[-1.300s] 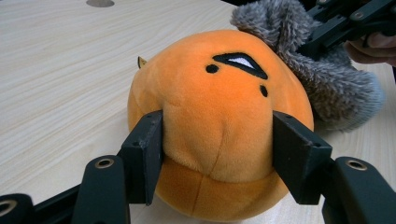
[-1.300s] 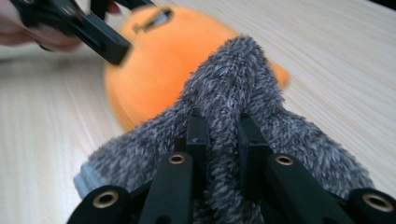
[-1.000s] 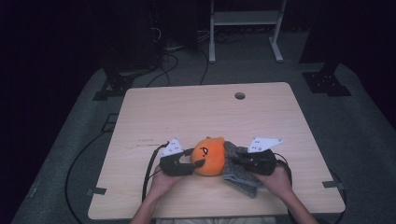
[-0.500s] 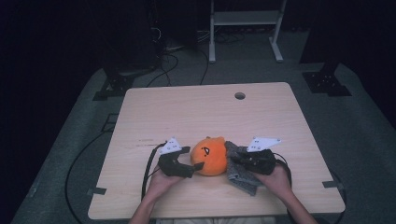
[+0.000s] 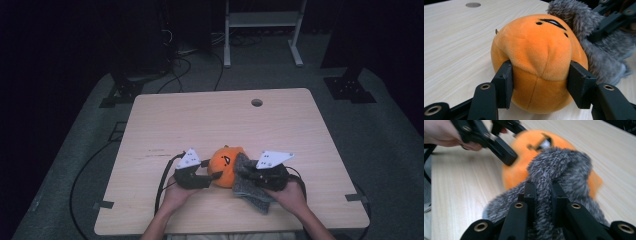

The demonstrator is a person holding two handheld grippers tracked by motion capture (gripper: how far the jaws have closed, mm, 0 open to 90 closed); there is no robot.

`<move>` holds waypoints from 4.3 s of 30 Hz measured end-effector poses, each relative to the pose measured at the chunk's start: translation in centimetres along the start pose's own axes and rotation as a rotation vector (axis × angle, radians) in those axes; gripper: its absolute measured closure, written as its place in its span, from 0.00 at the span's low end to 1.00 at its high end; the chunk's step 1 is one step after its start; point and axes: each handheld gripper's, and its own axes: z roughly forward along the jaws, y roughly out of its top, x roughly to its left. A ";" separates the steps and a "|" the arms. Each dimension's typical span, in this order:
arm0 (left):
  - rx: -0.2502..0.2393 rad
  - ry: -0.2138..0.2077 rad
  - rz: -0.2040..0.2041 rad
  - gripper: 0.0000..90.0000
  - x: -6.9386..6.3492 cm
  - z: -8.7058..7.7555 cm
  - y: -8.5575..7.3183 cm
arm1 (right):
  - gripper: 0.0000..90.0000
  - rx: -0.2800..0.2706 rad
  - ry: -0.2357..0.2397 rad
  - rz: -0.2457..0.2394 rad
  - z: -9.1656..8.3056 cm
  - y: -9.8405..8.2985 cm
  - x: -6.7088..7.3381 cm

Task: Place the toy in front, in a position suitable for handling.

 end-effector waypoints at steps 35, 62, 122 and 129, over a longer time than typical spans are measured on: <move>-0.028 -0.001 -0.081 0.45 0.4 0.0 -0.7 | 0.87 0.008 0.020 0.083 -0.3 -1.2 -1.3; -0.027 -0.085 -0.172 0.27 0.6 0.3 0.2 | 0.87 0.038 0.080 0.179 0.1 -2.9 -2.6; 0.015 -0.085 -0.030 0.24 -0.3 0.7 0.7 | 0.87 0.012 0.076 0.212 -0.5 -1.8 -5.7; 0.027 -0.128 -0.053 0.37 -0.1 1.1 0.6 | 0.87 0.001 0.084 0.189 -1.2 -1.5 -4.9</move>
